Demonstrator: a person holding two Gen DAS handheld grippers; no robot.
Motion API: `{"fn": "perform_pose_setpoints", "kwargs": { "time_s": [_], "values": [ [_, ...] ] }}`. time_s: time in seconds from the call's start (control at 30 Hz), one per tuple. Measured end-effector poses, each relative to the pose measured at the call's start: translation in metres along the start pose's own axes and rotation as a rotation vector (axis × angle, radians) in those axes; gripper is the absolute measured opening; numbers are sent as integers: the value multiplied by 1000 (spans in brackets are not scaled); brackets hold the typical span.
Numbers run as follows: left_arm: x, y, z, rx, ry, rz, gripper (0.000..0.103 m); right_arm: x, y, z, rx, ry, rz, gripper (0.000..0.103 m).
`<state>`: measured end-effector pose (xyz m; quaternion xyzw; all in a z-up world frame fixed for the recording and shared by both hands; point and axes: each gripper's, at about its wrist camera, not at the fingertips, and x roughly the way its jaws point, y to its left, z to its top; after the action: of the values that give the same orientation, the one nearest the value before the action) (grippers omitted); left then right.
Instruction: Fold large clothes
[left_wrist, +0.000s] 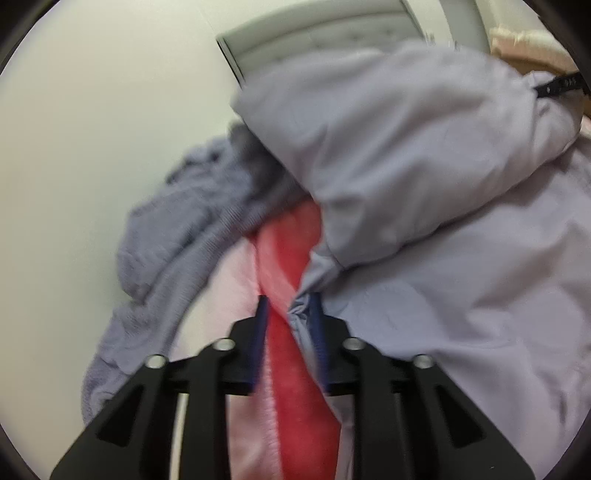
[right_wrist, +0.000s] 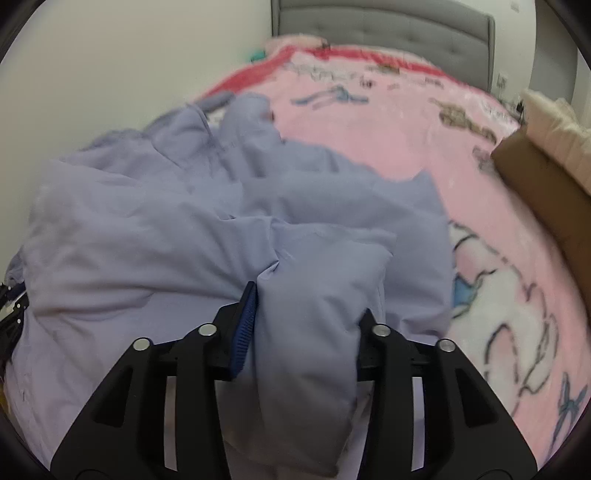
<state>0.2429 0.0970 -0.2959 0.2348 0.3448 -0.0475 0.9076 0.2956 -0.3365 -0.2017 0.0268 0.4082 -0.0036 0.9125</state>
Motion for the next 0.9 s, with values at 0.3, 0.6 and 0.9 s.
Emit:
{"fn": "perform_pose_setpoints", "kwargs": {
  "time_s": [0.3, 0.6, 0.9],
  "values": [
    [-77, 26, 33, -43, -283, -33, 85, -95, 6, -21, -111, -224, 0, 68],
    [23, 10, 169, -148, -23, -328, 88, -39, 21, 19, -120, -50, 63, 39],
    [120, 8, 156, -265, 239, -371, 89, 20, -12, 8, 42, 52, 128, 40]
  ]
}}
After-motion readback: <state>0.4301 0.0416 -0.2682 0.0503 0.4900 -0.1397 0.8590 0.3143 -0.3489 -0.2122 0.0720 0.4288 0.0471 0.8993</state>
